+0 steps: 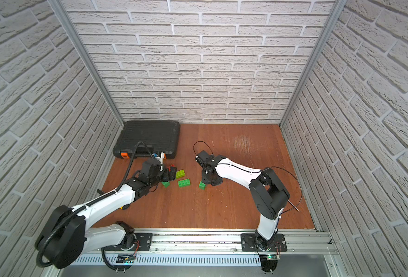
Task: Assemble a spoon with lego
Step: Pick up the lego brick from the center of the board, then place the lego brick at the center of the board.
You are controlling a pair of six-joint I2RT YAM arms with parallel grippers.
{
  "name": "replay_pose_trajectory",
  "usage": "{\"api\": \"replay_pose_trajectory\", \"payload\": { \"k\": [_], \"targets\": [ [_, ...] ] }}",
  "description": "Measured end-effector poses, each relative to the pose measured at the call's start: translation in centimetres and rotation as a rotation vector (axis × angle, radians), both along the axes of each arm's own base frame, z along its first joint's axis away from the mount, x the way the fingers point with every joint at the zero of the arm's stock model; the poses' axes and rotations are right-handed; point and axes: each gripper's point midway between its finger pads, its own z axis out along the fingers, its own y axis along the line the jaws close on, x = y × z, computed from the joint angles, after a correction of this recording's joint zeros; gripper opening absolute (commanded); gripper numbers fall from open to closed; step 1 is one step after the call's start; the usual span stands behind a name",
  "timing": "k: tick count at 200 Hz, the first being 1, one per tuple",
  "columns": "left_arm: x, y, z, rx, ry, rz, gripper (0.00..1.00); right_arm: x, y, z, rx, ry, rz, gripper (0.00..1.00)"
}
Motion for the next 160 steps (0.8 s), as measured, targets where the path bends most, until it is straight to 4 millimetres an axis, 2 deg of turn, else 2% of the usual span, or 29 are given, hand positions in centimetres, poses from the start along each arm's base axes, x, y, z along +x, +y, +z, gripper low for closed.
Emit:
{"api": "replay_pose_trajectory", "payload": {
  "k": [29,43,64,110,160],
  "targets": [
    [0.0,0.0,0.0,-0.001,0.0,0.0,0.98,1.7,1.0,2.3,0.011,-0.046,0.001,0.25],
    [0.0,0.0,0.0,0.0,0.0,0.0,0.98,2.9,2.0,2.7,0.02,-0.062,0.006,0.25],
    [0.0,0.0,0.0,-0.001,0.0,-0.001,0.98,4.1,3.1,1.5,0.018,-0.052,0.012,0.25],
    [0.0,0.0,0.0,-0.001,0.0,-0.001,0.98,4.6,3.8,-2.4,-0.031,0.024,0.017,0.25],
    [0.0,0.0,0.0,-0.001,0.0,-0.001,0.98,4.6,3.9,-2.5,-0.028,0.033,0.01,0.27]
  ]
}}
